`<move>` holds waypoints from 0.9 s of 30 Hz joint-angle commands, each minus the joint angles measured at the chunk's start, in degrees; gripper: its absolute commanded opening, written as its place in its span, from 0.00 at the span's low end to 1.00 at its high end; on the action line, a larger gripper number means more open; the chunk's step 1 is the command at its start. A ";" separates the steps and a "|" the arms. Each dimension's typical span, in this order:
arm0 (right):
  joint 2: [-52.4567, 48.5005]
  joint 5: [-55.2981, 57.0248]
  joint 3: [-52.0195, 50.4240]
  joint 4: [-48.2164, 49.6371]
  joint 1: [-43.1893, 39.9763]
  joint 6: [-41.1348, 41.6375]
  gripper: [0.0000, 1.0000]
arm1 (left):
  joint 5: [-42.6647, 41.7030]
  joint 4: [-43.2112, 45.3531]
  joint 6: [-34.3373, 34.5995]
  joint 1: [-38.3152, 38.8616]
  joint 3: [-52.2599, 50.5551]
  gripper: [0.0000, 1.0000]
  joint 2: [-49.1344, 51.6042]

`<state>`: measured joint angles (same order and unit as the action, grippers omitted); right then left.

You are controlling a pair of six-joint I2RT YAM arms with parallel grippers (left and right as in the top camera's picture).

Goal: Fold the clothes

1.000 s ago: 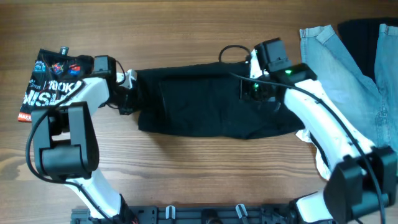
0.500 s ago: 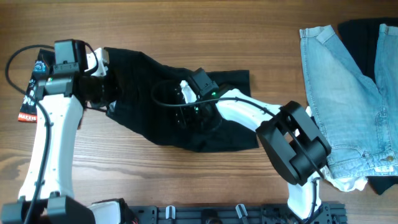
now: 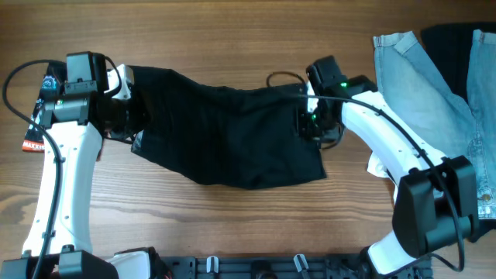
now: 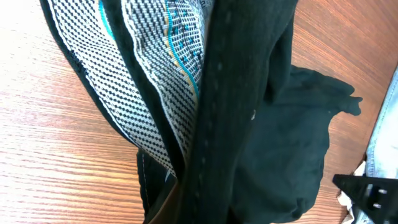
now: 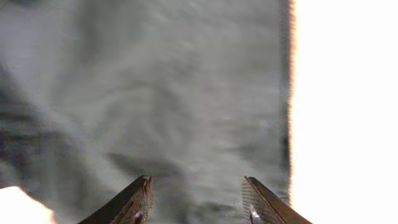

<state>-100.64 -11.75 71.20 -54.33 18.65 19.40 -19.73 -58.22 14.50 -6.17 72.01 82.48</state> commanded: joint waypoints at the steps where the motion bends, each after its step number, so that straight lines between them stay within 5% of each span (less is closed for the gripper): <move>1: -1.16 7.37 -8.98 2.80 0.07 0.74 0.50 | -1.79 -0.68 0.72 -0.42 1.40 0.06 -1.03; 7: -1.16 6.16 -16.92 8.85 0.13 1.77 0.45 | -11.37 -0.96 3.02 5.95 1.40 0.06 -1.03; 17: -1.16 3.74 -16.92 8.26 0.13 2.19 0.41 | -7.65 15.28 20.41 31.15 1.40 0.06 5.90; 27: -1.16 2.25 -16.90 8.48 2.14 2.32 0.43 | -7.67 24.87 22.03 35.28 1.40 0.06 14.08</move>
<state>-100.97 -6.37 55.90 -45.82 19.22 20.80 -27.27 -34.09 35.94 28.62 72.29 95.92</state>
